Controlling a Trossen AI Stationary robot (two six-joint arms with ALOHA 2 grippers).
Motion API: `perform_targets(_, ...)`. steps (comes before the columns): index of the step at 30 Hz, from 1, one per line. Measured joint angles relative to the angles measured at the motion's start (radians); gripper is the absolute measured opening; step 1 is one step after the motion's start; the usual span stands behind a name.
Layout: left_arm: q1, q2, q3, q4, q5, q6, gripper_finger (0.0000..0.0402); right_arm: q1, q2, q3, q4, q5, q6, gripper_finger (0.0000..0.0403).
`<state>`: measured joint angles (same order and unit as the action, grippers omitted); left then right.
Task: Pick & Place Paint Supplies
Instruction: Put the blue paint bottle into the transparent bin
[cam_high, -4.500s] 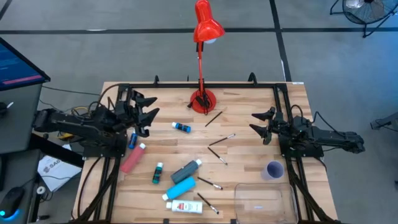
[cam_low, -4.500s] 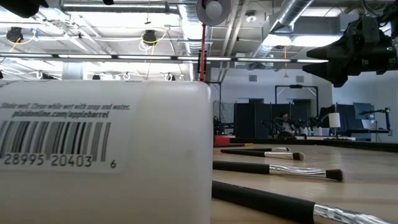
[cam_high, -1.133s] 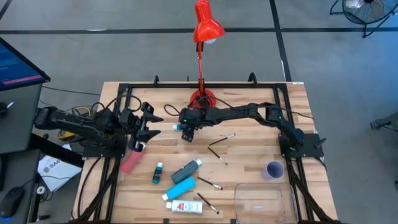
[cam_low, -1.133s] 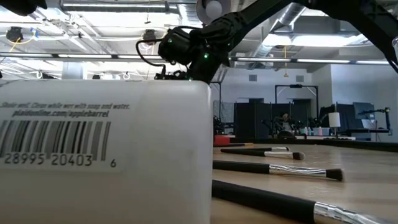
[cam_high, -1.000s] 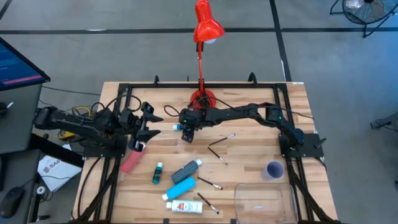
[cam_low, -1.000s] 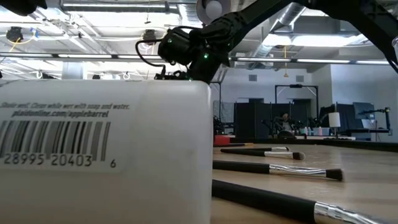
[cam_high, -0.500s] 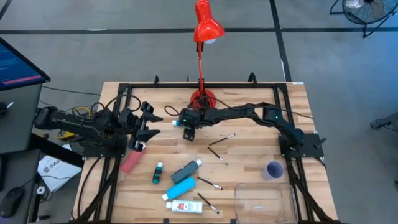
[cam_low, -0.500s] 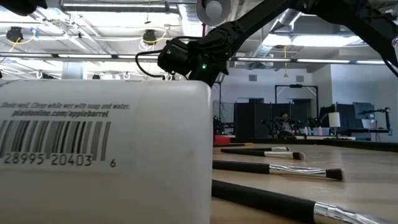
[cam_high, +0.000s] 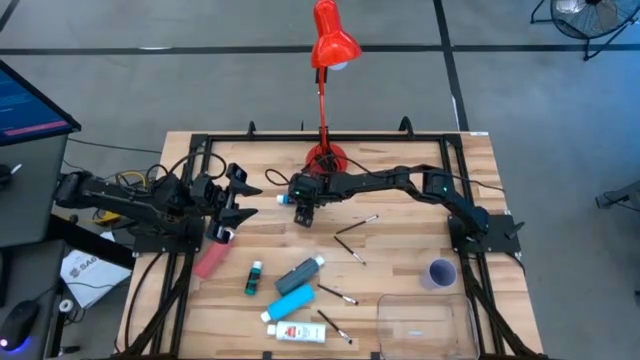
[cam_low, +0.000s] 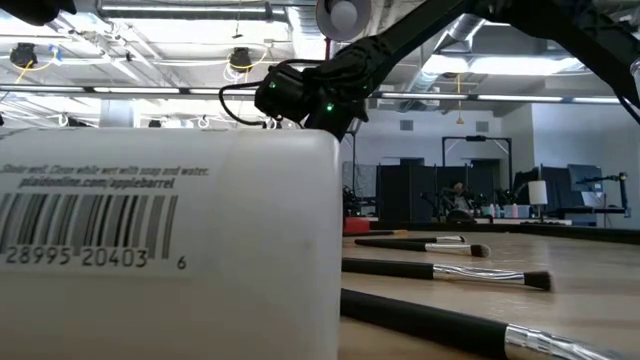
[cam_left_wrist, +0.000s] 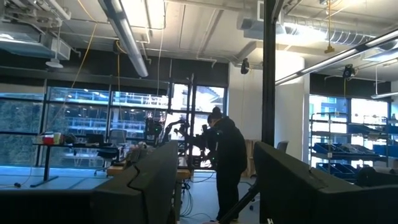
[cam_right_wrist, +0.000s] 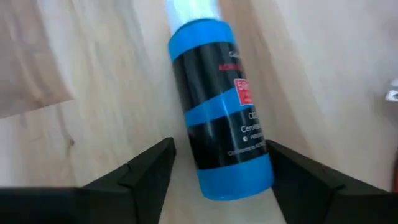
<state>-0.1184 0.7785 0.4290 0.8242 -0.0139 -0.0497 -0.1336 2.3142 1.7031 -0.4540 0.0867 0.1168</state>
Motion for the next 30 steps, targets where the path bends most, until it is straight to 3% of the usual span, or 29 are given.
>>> perform_targets(9,0.0,0.0,0.0,0.0,0.0,0.0,0.0204,0.012,-0.002,0.0,-0.009,-0.017,0.006,0.0109)
perform_targets(19,0.0,0.0,0.0,-0.002,0.0,0.0,0.0204,0.048,-0.074,-0.006,-0.047,-0.033,0.016,0.0122)
perform_targets(30,0.002,0.0,0.0,-0.022,0.0,-0.002,0.0204,0.156,-0.392,-0.058,-0.065,-0.015,-0.003,0.0107)
